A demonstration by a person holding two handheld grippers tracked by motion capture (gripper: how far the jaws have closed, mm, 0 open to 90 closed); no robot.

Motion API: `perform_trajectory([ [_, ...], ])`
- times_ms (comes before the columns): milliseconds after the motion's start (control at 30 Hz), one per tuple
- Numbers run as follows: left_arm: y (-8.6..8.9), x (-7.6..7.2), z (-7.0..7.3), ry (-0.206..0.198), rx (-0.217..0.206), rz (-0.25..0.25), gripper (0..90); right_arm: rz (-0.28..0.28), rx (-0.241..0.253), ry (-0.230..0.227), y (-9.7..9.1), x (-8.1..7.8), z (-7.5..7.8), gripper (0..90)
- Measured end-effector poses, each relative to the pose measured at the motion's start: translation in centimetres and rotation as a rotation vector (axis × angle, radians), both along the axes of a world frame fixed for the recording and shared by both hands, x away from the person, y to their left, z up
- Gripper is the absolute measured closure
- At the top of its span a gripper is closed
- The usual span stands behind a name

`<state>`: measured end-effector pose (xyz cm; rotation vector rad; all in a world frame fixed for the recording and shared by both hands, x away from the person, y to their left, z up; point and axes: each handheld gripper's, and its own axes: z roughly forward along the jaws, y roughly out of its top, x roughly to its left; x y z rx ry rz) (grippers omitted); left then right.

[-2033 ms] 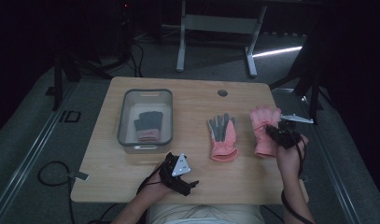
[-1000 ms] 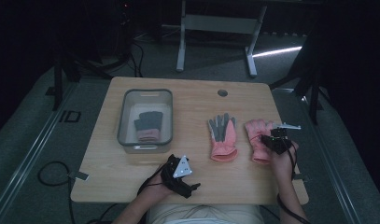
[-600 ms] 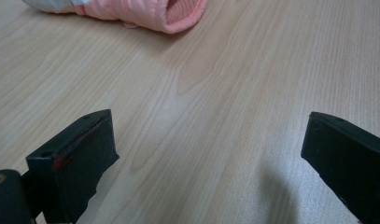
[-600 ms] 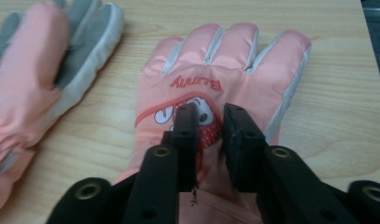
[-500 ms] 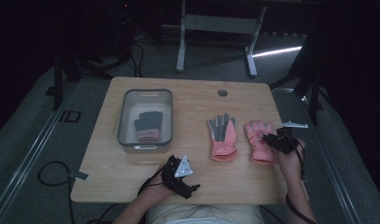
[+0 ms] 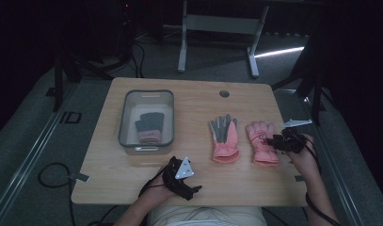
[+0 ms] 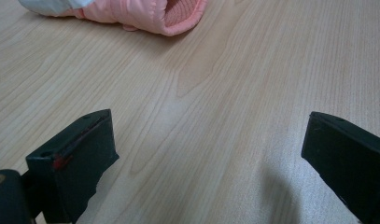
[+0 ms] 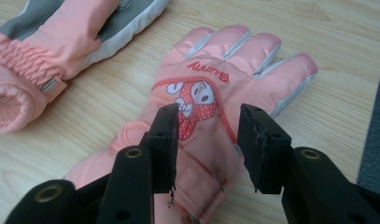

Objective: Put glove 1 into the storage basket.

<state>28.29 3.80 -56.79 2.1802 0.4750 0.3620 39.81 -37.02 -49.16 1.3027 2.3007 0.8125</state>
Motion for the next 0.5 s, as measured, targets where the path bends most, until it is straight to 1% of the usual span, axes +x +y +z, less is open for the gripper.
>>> perform_trajectory([
  [100,0.0,0.0,0.0,0.001,0.0,0.0,2.5,-0.016,-0.004,0.001,0.3,0.5,-0.8,58.2],
  [167,0.0,0.0,-0.1,-0.001,0.004,0.001,2.5,-0.03,-0.029,0.001,0.6,0.8,-1.4,60.8],
  [233,0.0,0.0,-0.2,-0.003,0.01,-0.001,2.5,-0.038,-0.047,0.006,0.9,0.9,-2.0,61.3],
  [367,0.0,0.0,-0.2,0.005,0.011,-0.006,2.5,-0.055,-0.045,0.005,0.9,1.0,-2.8,63.6],
  [400,0.0,0.0,-0.2,0.006,0.009,-0.006,2.5,-0.059,-0.041,0.006,0.9,1.0,-3.0,65.3],
  [433,0.0,0.0,-0.2,0.007,0.006,-0.006,2.5,-0.063,-0.037,0.005,0.8,0.9,-3.1,71.1],
  [467,0.0,0.0,-0.2,0.008,0.004,-0.007,2.5,-0.062,-0.029,0.018,0.8,0.9,-3.2,79.0],
  [500,0.0,0.0,-0.2,0.009,0.001,-0.007,2.5,-0.065,-0.024,0.019,0.9,0.8,-3.3,80.6],
])
